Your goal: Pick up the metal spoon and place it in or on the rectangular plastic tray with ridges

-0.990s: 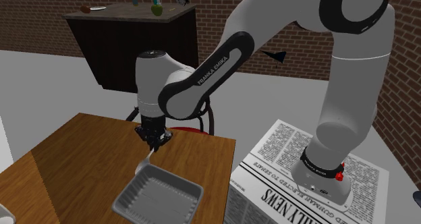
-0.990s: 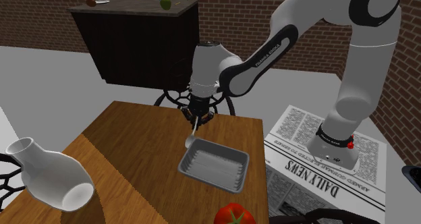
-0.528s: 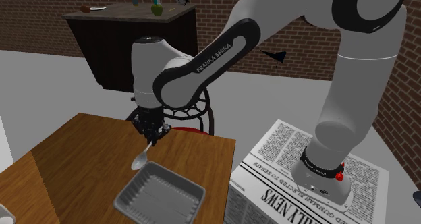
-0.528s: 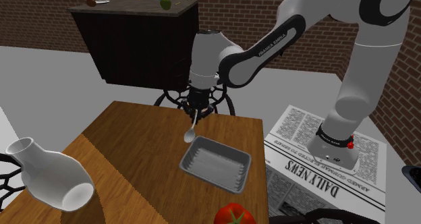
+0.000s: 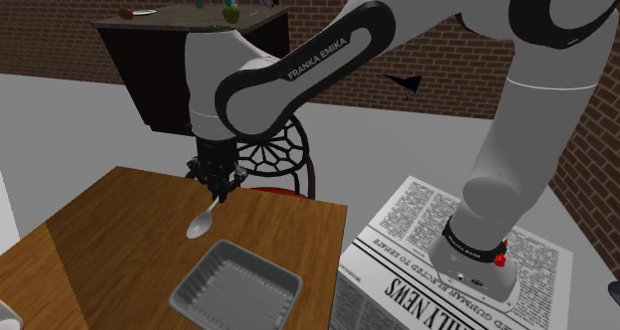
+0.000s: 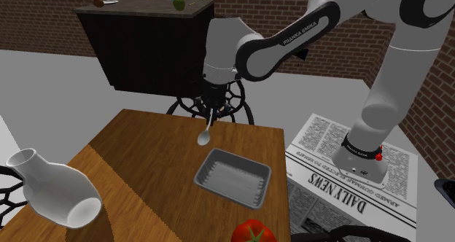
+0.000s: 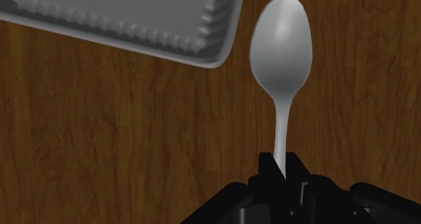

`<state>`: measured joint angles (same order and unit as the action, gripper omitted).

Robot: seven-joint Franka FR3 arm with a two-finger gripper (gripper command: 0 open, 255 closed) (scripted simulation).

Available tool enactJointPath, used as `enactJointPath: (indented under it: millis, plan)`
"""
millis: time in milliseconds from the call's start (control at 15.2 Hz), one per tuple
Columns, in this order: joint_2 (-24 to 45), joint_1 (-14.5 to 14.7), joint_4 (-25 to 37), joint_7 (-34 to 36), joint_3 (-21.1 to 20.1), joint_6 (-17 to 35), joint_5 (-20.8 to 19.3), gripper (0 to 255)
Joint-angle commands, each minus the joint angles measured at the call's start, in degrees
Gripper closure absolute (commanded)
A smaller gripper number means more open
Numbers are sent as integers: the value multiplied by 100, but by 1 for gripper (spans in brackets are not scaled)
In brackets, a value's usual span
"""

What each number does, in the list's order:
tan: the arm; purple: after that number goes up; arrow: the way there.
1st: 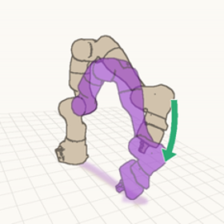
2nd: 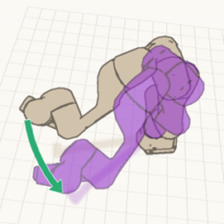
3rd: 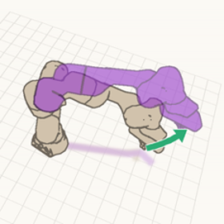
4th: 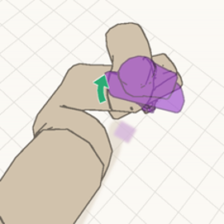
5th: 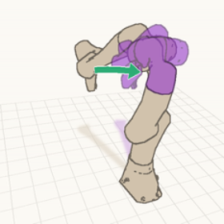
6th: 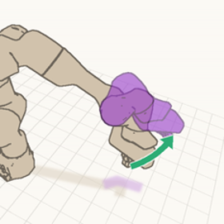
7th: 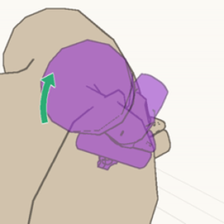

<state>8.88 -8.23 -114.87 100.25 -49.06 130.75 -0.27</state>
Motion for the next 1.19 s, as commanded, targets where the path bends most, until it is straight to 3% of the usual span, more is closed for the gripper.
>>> enactJointPath:
  millis: [0,330,462,1122]
  plan:
    - [-85,-28,75,-41,-21,-136,81,255]
    - [-238,-73,272,-111,-48,-437,219,255]
    - [-523,-22,43,-31,-164,-385,442,255]
    - [-1719,526,-678,546,-647,-331,1409,255]
